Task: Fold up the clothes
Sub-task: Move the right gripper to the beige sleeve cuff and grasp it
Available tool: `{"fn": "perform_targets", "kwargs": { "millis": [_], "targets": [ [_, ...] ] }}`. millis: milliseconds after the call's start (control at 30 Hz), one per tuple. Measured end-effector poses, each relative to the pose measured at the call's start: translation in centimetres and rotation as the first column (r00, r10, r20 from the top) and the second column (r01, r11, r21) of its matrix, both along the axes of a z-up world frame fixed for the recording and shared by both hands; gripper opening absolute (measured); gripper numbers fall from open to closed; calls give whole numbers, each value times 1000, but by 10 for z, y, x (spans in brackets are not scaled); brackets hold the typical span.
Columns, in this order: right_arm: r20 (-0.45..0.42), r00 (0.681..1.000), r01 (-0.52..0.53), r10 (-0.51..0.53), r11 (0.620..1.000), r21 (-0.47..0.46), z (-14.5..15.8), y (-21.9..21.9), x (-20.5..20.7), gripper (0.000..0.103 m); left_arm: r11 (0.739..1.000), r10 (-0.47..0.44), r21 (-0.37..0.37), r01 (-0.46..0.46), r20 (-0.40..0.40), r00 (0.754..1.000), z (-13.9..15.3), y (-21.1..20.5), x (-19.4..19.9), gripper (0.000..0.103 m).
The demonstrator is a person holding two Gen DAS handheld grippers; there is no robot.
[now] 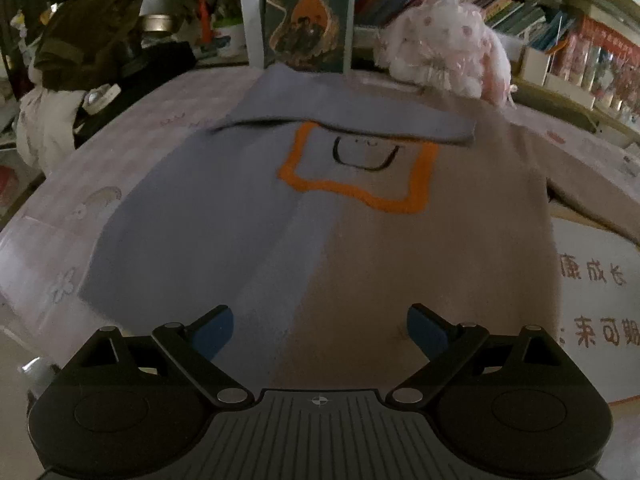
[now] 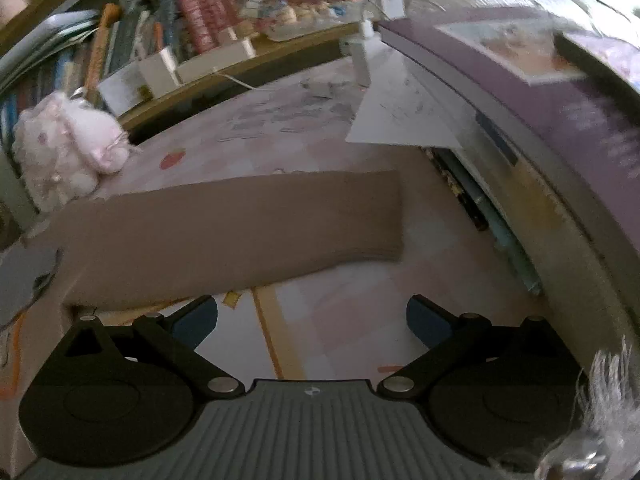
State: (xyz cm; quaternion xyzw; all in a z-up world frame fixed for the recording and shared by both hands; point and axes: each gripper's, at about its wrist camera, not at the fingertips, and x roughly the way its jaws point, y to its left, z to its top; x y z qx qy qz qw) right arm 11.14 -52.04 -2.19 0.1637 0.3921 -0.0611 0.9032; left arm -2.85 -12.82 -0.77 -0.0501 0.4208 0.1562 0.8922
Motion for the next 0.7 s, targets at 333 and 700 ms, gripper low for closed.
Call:
{"fn": "perform_targets", "kwargs": {
  "millis": [333,700],
  "targets": [
    [86,989,119,-122,992,42,-12,-10,15,85,998,-1,66,3,-30,1000,7,-11,-1,96],
    [130,980,130,-152,978,161,-17,-21,29,23,997,-4,74,8,-44,999,8,-14,3,96]
  ]
}}
